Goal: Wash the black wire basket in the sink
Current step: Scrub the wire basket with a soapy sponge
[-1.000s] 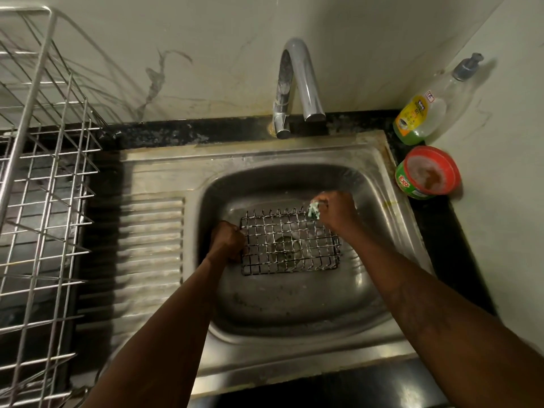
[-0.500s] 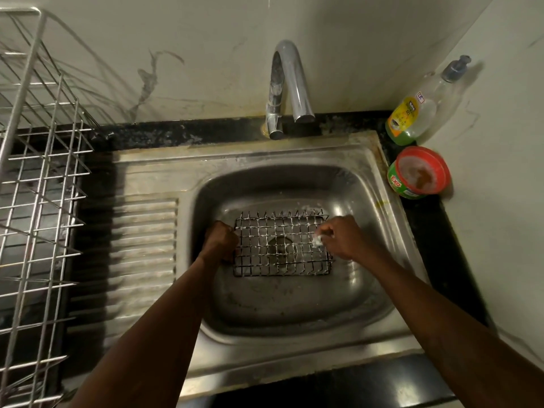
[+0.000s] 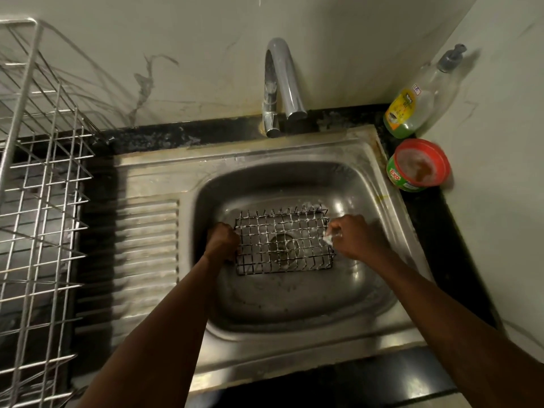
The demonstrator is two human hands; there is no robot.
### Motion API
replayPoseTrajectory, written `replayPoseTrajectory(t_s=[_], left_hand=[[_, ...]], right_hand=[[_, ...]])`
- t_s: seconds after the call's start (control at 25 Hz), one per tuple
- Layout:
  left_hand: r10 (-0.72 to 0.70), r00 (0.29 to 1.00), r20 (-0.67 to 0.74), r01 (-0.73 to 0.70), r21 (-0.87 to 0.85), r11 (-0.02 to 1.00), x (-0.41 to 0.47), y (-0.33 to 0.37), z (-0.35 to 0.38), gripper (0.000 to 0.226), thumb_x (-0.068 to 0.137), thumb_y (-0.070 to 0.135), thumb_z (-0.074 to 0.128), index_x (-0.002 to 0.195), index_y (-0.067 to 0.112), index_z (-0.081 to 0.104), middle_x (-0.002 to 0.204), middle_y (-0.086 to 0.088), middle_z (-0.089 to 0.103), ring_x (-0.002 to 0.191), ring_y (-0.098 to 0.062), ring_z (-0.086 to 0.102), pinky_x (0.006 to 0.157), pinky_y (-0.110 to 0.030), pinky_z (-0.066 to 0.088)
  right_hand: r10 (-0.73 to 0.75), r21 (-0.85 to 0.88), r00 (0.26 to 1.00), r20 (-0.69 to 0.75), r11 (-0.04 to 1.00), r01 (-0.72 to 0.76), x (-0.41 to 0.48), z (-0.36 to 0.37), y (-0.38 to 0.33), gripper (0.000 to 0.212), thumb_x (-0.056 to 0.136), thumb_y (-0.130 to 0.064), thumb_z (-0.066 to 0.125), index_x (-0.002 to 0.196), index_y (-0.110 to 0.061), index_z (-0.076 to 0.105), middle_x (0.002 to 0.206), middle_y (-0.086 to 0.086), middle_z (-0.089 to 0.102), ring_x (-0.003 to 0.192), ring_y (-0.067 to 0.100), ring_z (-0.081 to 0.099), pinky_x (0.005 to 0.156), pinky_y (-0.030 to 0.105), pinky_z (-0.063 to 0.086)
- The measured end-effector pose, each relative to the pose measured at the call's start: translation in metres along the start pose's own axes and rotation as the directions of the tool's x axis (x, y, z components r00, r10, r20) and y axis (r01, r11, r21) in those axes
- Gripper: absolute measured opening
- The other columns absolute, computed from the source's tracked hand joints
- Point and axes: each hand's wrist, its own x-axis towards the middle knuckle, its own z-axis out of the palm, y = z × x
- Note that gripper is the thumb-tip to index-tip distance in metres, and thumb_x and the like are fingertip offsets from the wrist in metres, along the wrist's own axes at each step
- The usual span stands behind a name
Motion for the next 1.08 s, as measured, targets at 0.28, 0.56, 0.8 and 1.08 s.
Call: replayPoseTrajectory(t_s=[0.28,0.56,0.8,1.08], left_hand=[[0.220,0.973,-0.076,-0.165,0.442,0.882,-0.015,0.001,-0.006,0.028,0.102,0.016,0.049,0.125,0.009,0.064,0.132,-0.005,0.065,0.122,-0.022,0.062,0.091,-0.033,0.053],[0.079,0.993,-0.090,-0.070,0.100,0.993,-0.027,0.000,0.000,0.020,0.102,0.015,0.051,0.108,0.008,0.069,0.120,-0.007,0.069,0.110,-0.024,0.066,0.074,-0.033,0.050],[0.200,0.973,-0.118,-0.151,0.331,0.932,-0.032,0.004,-0.017,0.024,0.097,0.015,0.056,0.106,-0.002,0.071,0.111,-0.016,0.071,0.105,-0.031,0.067,0.080,-0.029,0.048],[0.380,0.902,-0.204,-0.351,0.163,0.922,-0.083,0.036,-0.018,0.021,0.088,0.012,0.056,0.095,0.010,0.076,0.091,-0.006,0.074,0.094,-0.025,0.068,0.074,-0.019,0.039]], right_hand=[[0.199,0.011,0.968,-0.152,0.980,-0.199,-0.034,0.024,-0.007,0.023,0.081,-0.018,0.076,0.104,-0.019,0.076,0.106,0.005,0.073,0.092,0.024,0.068,0.071,0.023,0.046],[0.022,0.134,0.989,-0.146,0.991,-0.003,-0.036,0.068,-0.079,0.032,0.076,-0.013,0.085,0.105,-0.011,0.072,0.101,0.007,0.074,0.091,0.018,0.068,0.078,0.026,0.056],[-0.001,0.379,0.969,-0.248,0.920,0.098,-0.023,0.064,-0.106,0.023,0.084,-0.002,0.076,0.107,-0.006,0.075,0.103,0.008,0.076,0.087,0.015,0.070,0.069,0.013,0.050],[0.042,0.455,0.913,-0.407,0.876,0.162,-0.025,0.034,-0.108,0.022,0.089,-0.005,0.073,0.111,-0.004,0.075,0.105,0.011,0.076,0.087,0.009,0.068,0.064,-0.002,0.045]])
